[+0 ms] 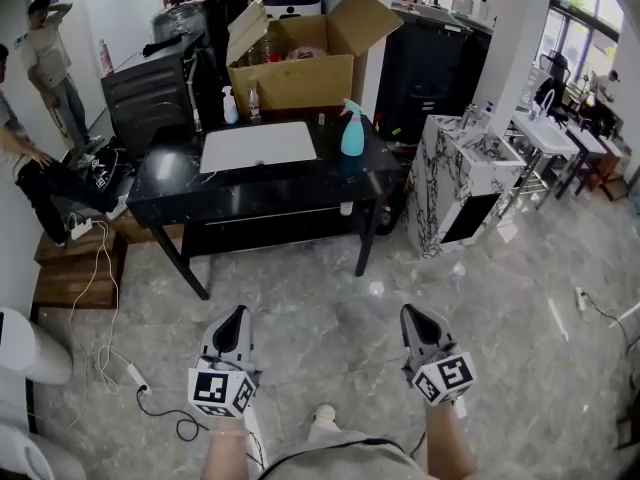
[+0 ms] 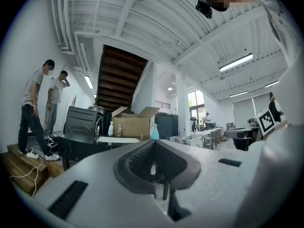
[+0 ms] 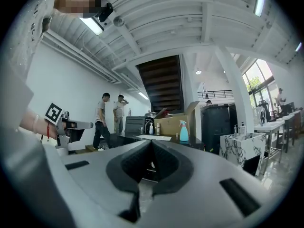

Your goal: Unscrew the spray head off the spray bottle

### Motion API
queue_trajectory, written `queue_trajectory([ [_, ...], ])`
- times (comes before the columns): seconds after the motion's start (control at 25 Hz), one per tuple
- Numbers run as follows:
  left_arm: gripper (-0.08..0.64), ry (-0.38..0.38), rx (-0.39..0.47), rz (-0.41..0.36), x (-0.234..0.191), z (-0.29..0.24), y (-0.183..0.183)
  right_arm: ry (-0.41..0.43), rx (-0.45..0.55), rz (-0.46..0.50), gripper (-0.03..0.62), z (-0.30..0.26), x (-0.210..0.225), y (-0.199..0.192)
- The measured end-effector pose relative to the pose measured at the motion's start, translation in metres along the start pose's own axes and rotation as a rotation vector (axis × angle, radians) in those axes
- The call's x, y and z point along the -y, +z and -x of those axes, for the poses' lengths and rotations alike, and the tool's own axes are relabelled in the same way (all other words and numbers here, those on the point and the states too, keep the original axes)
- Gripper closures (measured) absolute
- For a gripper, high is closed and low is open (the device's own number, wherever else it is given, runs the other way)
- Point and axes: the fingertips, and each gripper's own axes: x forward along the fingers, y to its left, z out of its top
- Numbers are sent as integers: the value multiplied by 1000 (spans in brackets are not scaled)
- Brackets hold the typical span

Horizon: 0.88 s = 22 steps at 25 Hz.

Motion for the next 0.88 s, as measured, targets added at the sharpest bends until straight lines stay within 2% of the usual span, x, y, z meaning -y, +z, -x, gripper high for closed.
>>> queue_trajectory([
  [0.28, 555, -3, 23, 37, -6, -62, -8, 18, -2, 0, 589, -44, 33, -15],
  [0.88, 555, -89, -24, 34, -5, -160, -27, 35, -25, 3, 588, -111, 77, -25],
])
